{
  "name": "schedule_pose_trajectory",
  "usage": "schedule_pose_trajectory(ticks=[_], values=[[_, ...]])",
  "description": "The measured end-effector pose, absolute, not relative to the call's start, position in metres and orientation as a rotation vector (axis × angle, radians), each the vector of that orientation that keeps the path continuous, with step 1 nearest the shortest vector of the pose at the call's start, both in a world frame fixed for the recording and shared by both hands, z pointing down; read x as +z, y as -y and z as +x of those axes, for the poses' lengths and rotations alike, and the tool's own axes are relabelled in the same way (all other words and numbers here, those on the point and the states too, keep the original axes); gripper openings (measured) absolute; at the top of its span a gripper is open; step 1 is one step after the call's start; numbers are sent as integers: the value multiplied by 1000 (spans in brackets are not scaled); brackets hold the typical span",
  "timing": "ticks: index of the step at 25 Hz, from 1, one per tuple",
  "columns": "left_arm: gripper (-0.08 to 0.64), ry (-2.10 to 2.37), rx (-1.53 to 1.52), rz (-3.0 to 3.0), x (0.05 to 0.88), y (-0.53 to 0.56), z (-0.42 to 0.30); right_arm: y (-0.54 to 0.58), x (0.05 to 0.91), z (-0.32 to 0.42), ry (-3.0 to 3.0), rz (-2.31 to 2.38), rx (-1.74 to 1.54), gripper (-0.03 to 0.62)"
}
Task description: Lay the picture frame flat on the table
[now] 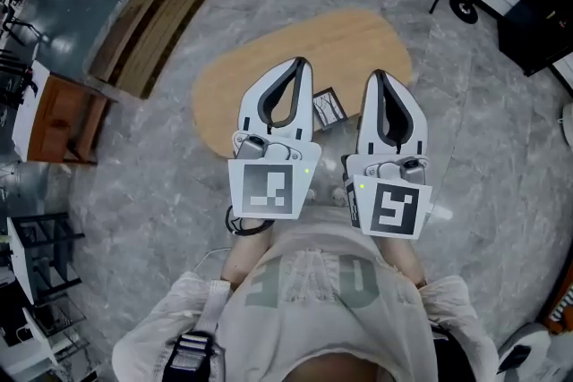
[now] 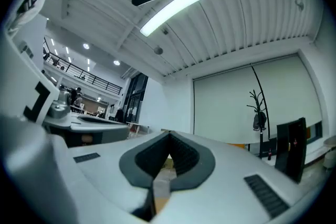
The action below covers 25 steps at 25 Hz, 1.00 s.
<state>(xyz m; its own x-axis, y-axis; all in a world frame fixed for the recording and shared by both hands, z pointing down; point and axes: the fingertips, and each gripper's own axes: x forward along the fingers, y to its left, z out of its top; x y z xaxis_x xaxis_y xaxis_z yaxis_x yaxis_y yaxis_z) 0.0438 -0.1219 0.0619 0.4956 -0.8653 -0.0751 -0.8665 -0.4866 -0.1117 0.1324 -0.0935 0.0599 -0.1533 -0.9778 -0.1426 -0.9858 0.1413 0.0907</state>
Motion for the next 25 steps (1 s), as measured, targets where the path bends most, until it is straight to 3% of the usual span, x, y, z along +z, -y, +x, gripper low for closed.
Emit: schedule_pose_trajectory(ticks=[8,14,20,25], values=[[8,-1568,-45,-2654,104,117,33,84,78,122,-2405,-1992,238,6],[9,-1535,49,-2555,62,123,33,88,80,119,-2400,-2010,241,6],[8,-1588,-150,-2727,125,115,30,89,80,117,-2417,-2006,246,6],[8,-1510,12,-2575,68,121,39,88,83,115,-2430,-1989,224,7]])
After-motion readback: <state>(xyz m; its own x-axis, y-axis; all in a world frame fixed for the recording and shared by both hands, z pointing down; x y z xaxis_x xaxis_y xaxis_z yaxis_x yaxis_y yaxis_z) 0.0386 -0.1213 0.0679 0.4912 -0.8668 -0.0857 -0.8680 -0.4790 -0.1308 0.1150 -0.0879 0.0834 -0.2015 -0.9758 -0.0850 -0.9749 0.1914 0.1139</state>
